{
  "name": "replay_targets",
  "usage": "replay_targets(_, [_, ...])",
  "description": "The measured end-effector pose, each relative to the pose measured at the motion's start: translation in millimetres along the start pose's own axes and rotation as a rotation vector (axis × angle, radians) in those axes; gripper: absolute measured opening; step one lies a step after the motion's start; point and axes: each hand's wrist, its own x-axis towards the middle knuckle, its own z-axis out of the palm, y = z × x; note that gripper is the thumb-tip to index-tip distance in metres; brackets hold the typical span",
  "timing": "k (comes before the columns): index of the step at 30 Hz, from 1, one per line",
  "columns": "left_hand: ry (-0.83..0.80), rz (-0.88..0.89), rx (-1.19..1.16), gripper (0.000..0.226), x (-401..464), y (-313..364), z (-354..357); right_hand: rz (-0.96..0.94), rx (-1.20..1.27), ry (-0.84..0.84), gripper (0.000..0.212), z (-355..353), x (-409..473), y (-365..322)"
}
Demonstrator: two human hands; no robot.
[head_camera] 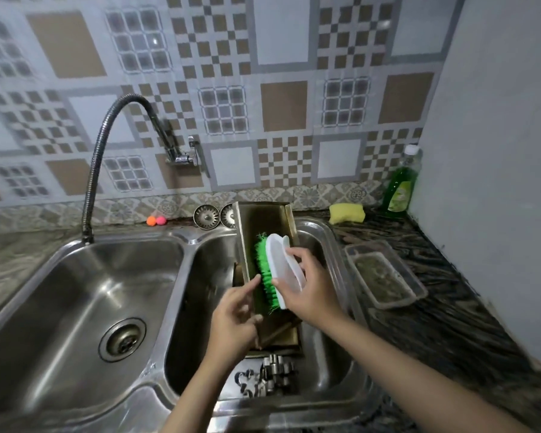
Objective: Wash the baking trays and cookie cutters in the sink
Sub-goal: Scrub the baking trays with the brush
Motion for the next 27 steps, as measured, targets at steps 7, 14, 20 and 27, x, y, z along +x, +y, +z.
replay_targets(7, [-0.075, -0.073, -0.276, 0.073, -4.0, 8.9, -19.8, 0.065, -0.047, 0.257, 0.048, 7.9, 27.3, 0.6])
replay_targets(14, [-0.053, -0.111, -0.314, 0.054, 1.2, -1.9, -44.0, -0.035, -0.156, 0.185, 0.049, 15.6, 42.0, -7.1])
replay_targets(20, [-0.108, -0.114, -0.346, 0.052, 2.2, -9.4, -42.7, -0.145, -0.157, 0.136, 0.048, 47.3, 36.6, -41.2])
replay_targets(27, [-0.109, -0.101, -0.304, 0.053, 11.1, -25.1, -60.0, 0.116, -0.139, 0.232, 0.046, 51.0, 75.7, -15.9])
